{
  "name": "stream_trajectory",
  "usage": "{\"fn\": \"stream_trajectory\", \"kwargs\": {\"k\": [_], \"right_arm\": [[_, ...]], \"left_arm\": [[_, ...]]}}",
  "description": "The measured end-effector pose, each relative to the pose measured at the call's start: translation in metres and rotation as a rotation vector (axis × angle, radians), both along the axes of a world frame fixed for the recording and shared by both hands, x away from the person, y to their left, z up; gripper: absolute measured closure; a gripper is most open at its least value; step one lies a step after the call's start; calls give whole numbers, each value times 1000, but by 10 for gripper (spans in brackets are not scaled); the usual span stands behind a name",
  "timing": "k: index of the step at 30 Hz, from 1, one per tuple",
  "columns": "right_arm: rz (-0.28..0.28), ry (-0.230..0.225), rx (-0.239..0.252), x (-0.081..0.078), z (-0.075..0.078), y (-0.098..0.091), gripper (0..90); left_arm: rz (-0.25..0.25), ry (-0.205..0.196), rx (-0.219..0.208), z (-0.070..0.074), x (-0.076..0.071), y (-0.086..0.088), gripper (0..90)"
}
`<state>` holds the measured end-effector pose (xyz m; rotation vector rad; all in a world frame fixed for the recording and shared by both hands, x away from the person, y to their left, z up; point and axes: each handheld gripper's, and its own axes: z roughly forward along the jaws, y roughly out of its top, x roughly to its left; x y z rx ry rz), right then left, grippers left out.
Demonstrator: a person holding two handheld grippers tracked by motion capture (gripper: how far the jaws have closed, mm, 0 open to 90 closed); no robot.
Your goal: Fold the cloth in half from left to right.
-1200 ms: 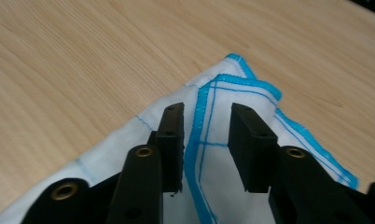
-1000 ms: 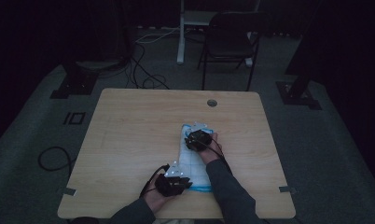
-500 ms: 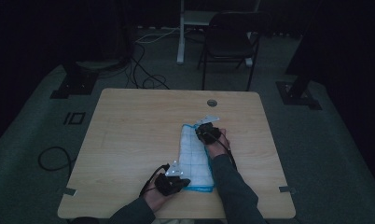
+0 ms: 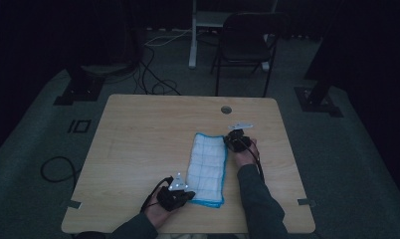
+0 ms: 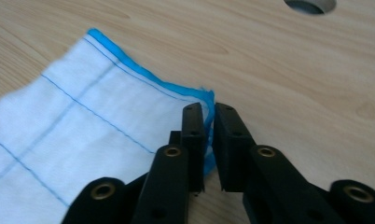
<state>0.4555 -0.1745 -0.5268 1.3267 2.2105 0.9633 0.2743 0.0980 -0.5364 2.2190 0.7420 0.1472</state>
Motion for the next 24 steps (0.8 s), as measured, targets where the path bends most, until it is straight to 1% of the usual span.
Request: {"fn": "stream_trajectory", "kwargs": {"k": [4, 8, 10, 13, 15, 17, 21, 24], "right_arm": [[-7, 15, -2, -1, -4, -2, 783], [-9, 26, -4, -2, -9, -3, 786], [-12, 25, 2, -1, -10, -3, 787], [-13, 23, -9, 0, -10, -2, 787], [-19, 25, -3, 2, -10, -1, 786], [-26, 20, 0, 4, -10, -1, 786], [-35, 22, 2, 8, -10, 0, 785], [-38, 26, -2, 11, -10, 1, 781]], "left_arm": [[18, -3, -9, 0, 0, 5, 900], [22, -5, -6, 0, 0, 7, 900], [25, -4, -14, 0, 0, 8, 900], [28, -4, -20, 0, 0, 7, 900], [29, -9, -24, 0, 1, 7, 900], [35, -10, -37, 1, 2, 7, 873], [44, -22, -39, 3, 6, 9, 839], [72, -34, -46, 6, 12, 10, 799]]}}
